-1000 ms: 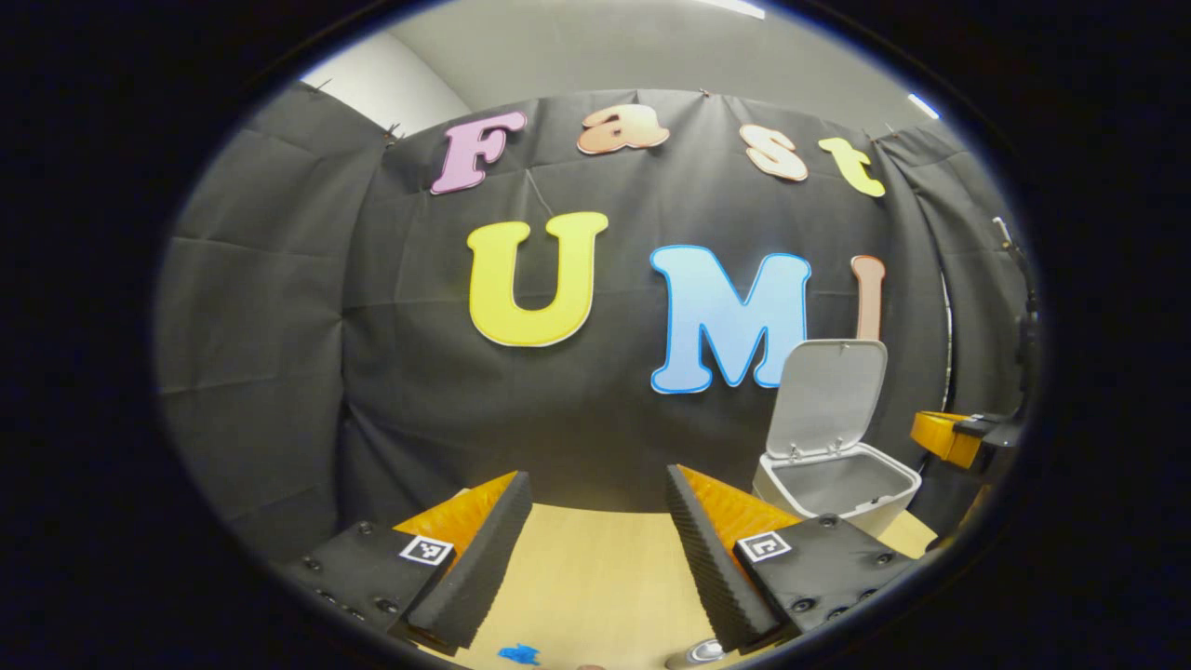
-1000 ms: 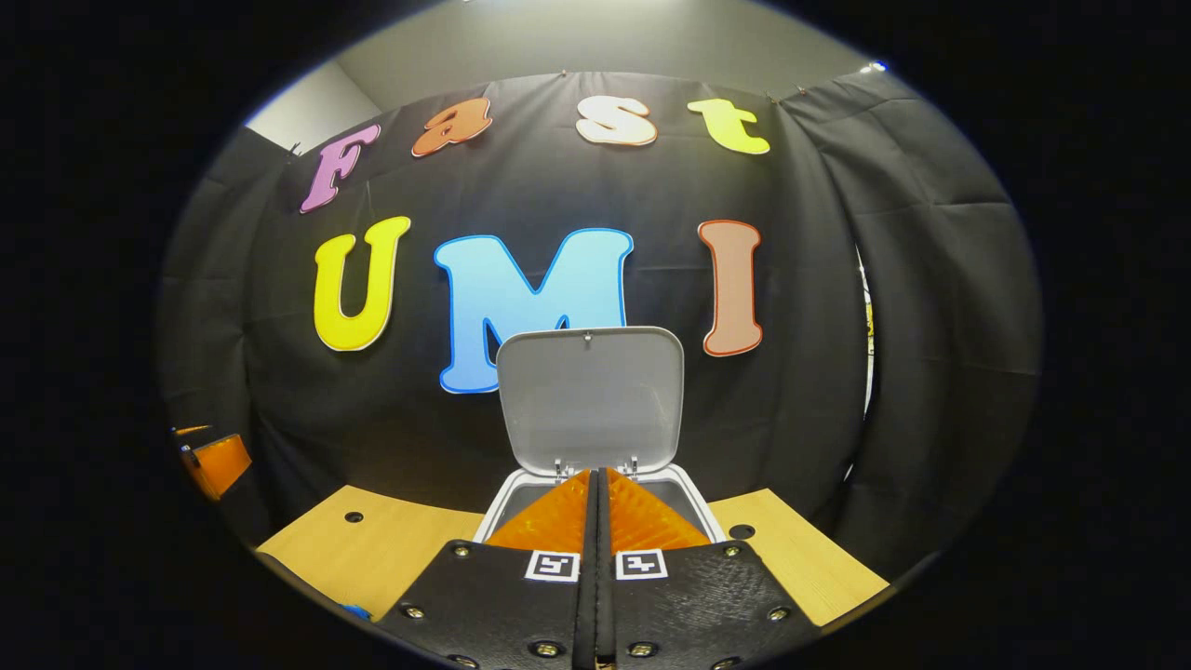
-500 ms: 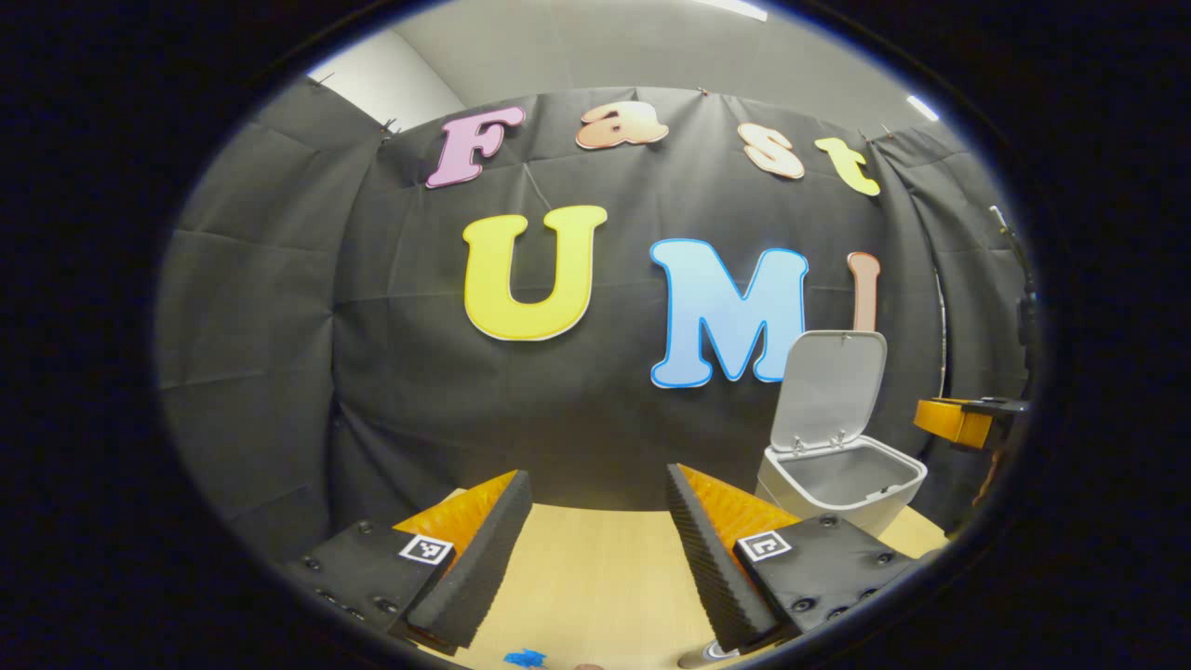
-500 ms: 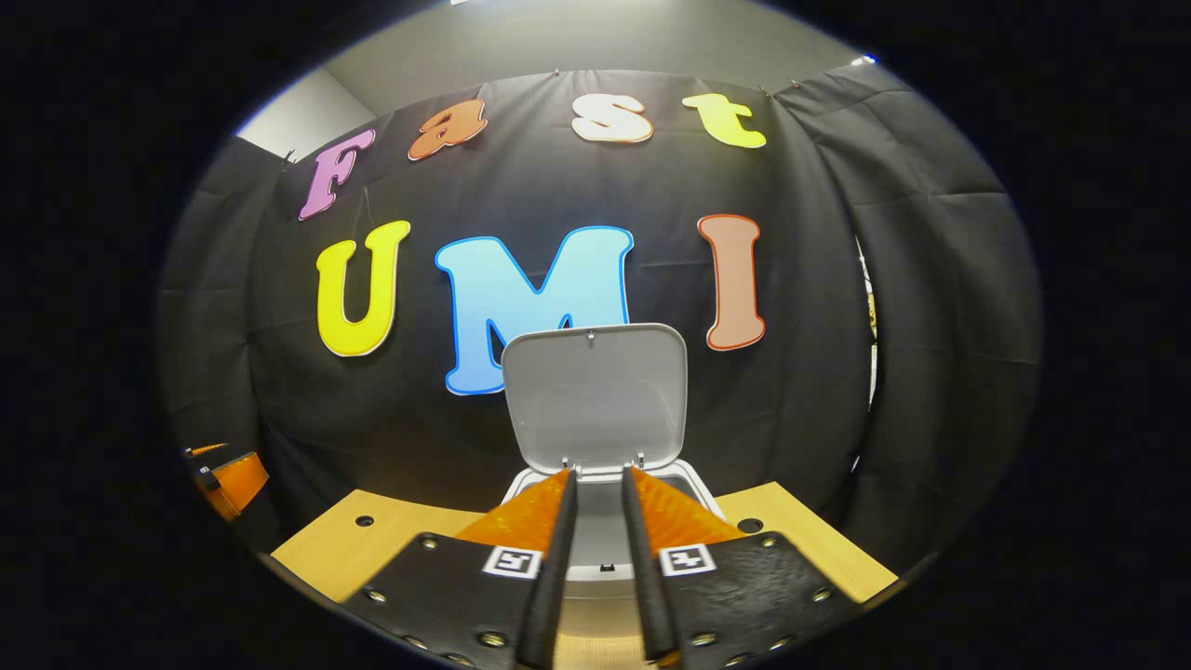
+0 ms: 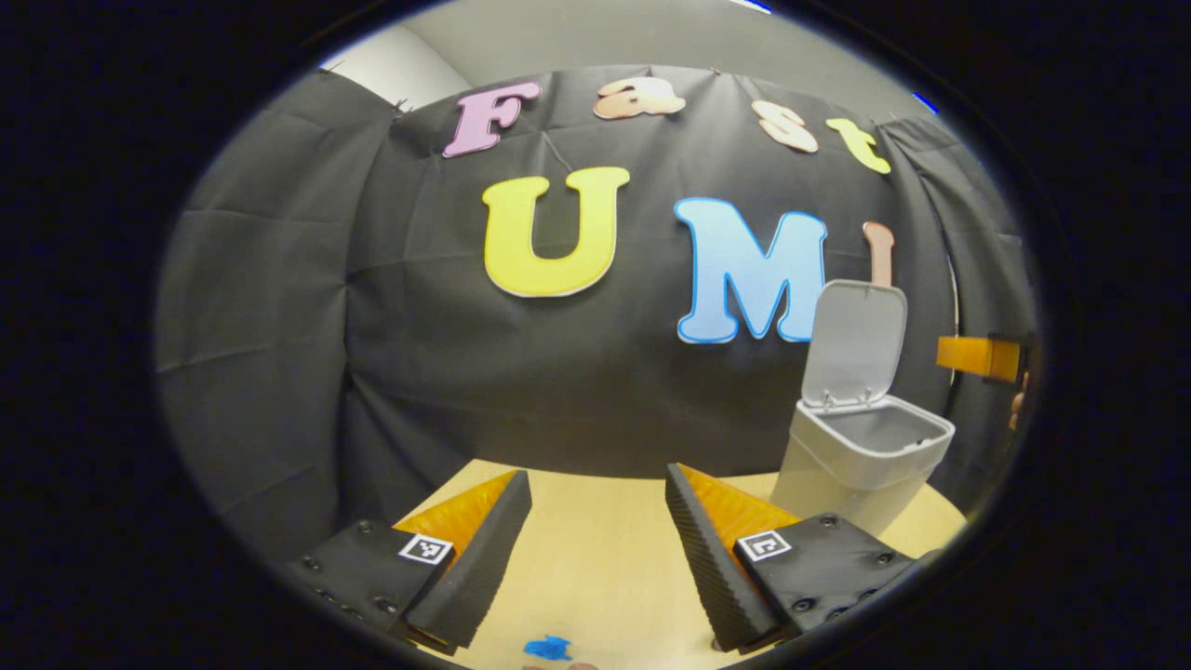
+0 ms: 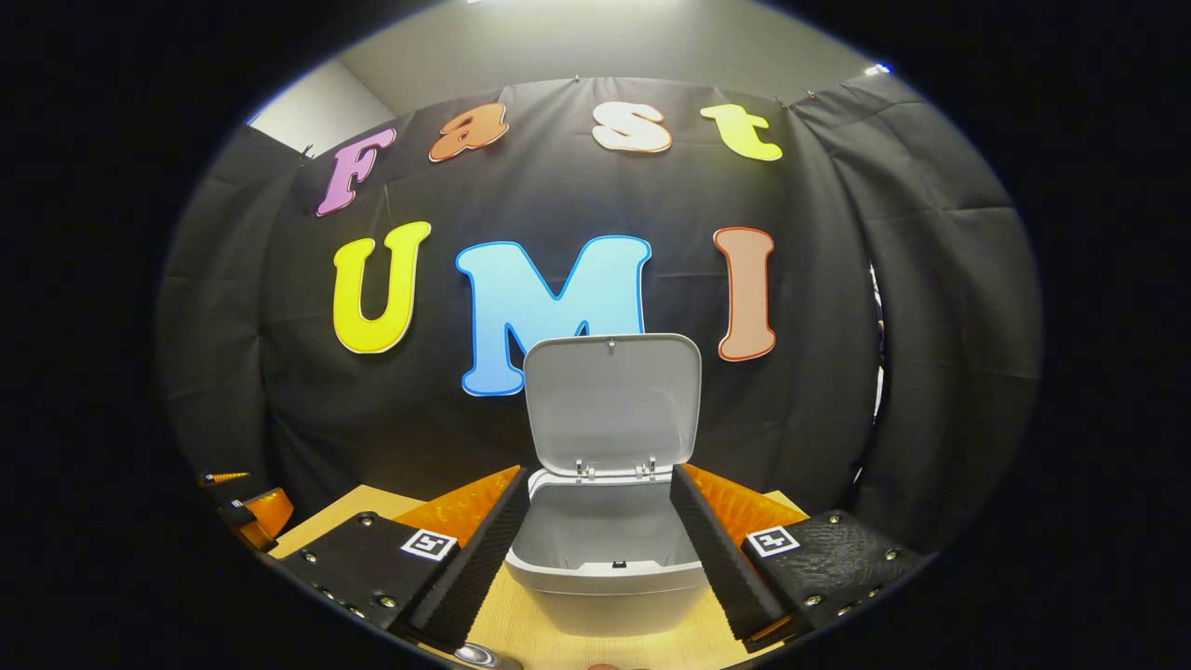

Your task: Press the lid of the desktop garbage bin to open it, pick up the crumpled paper on the desktop and throw it into the bin, then pick up the pop can on the desktop and drop it into the bin, and finally close the garbage bin lid.

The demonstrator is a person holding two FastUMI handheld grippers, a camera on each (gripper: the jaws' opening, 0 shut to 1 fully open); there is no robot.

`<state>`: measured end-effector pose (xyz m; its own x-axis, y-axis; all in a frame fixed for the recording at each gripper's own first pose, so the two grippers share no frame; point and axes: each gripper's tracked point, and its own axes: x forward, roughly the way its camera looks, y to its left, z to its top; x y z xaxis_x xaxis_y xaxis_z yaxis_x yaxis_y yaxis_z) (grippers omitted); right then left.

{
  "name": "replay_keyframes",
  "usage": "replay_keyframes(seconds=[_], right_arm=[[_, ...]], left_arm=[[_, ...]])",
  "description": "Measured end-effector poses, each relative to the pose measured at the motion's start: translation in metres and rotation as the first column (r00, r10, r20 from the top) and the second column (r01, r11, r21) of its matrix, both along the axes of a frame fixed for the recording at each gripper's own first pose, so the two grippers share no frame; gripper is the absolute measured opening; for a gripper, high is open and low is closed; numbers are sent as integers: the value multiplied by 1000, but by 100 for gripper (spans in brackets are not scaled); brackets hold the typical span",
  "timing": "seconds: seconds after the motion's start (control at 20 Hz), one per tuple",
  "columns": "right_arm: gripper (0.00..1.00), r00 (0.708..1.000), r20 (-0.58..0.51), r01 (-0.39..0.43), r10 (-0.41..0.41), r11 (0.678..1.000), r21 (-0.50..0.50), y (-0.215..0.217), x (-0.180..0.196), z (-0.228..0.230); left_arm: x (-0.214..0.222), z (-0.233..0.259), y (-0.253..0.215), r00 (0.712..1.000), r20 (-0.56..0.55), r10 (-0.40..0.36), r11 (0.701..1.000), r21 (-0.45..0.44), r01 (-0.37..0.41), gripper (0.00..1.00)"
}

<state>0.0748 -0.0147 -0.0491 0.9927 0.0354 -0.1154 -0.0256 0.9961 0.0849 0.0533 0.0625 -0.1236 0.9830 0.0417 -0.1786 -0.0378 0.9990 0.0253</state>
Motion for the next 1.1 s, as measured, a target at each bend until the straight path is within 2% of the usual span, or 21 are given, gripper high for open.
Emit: replay_keyframes(seconds=[0.35, 0.65, 1.1], right_arm=[[97, 1000, -7, 11, -12, 998, -58, 3, -18, 5], [97, 999, -3, 44, -45, 993, -106, -3, -30, 12], [97, 991, -63, 103, -115, 980, -169, -20, -53, 3]], left_arm=[[-26, -97, 30, 988, -153, 24, 1000, 3, -24, 95], [-45, -164, 47, 965, -261, 22, 1000, 2, -22, 96], [-70, -244, 56, 922, -387, 21, 1000, 5, -21, 96]])
